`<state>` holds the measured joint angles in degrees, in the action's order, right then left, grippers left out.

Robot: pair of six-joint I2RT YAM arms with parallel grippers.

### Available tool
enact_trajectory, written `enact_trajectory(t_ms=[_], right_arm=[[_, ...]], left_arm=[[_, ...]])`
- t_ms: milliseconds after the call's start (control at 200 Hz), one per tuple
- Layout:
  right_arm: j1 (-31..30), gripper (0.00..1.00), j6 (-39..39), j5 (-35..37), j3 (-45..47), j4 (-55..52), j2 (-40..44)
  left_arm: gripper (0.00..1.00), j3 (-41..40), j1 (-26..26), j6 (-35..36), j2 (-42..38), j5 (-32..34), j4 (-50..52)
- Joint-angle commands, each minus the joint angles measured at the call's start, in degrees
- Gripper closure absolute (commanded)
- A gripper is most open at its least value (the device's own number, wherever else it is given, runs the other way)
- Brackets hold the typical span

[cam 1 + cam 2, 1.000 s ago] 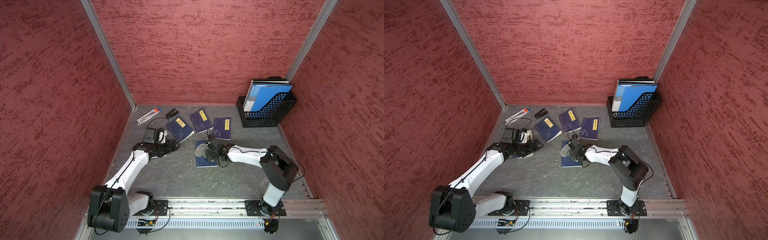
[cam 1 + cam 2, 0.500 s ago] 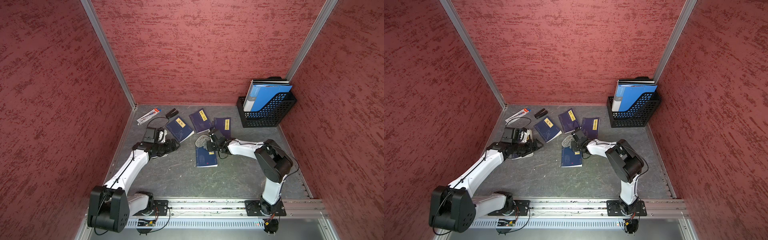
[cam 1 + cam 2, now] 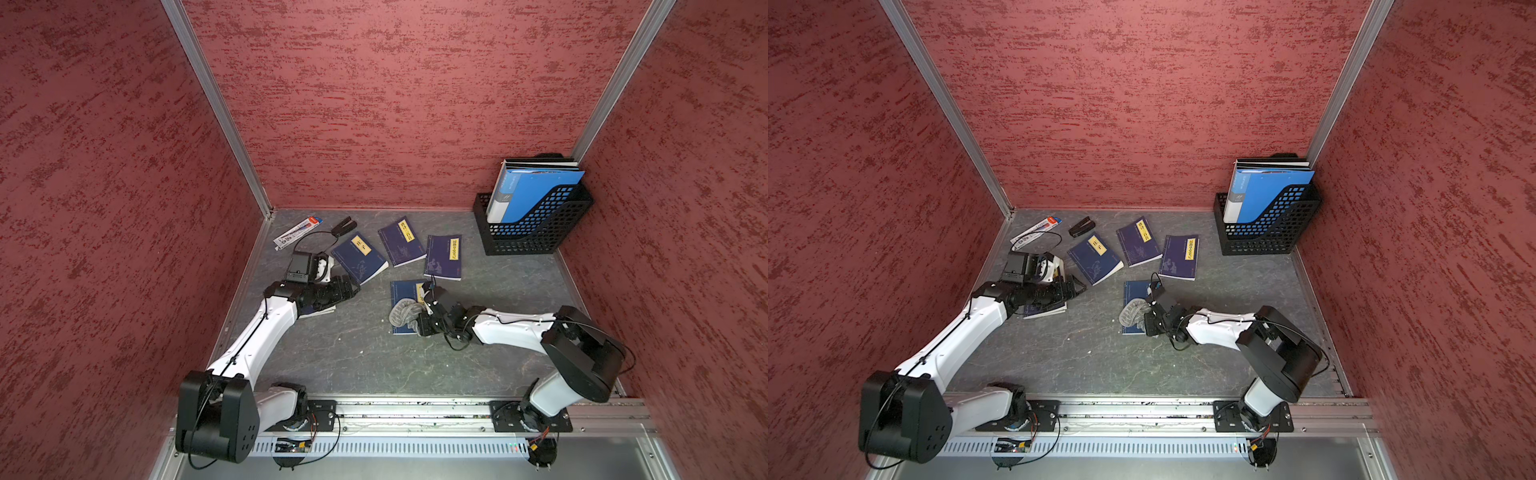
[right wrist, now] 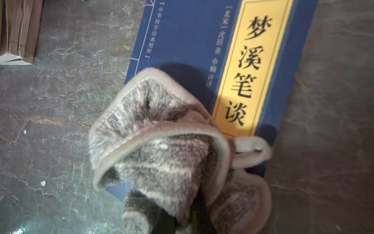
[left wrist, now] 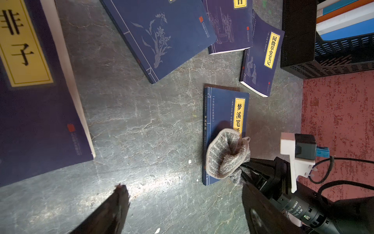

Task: Wipe the cover of the book
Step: Wipe the dirt from the cover of the book.

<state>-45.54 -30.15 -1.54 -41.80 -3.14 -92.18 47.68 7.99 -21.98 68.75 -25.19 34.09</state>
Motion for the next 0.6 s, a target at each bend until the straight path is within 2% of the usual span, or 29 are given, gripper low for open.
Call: enact_trajectory(t_ms=[0, 190, 321, 466, 596], right_arm=[[3.0, 0.95, 1.7, 0.3, -0.1, -4.8, -6.8], [9.6, 0.95, 8.1, 1.3, -11.9, -4.4, -16.9], [11.9, 0.95, 9.8, 1.5, -16.9, -5.2, -19.2], [12.2, 0.94, 10.5, 1.0, -16.0, -5.3, -18.0], [11.8, 0.94, 9.0, -1.6, -9.6, -4.4, -13.6]], left_arm=[[0.11, 1.4, -0.6, 1.5, 0.3, 0.7, 0.7], [0.11, 0.9, -0.8, 1.4, -0.7, 1.0, 1.1], [0.11, 0.5, -0.9, 1.2, -1.3, 1.0, 0.8], [0.11, 0.1, -0.9, 0.7, -0.7, 0.7, -0.3], [0.11, 0.4, -1.0, 0.6, 0.1, 0.6, -0.9]])
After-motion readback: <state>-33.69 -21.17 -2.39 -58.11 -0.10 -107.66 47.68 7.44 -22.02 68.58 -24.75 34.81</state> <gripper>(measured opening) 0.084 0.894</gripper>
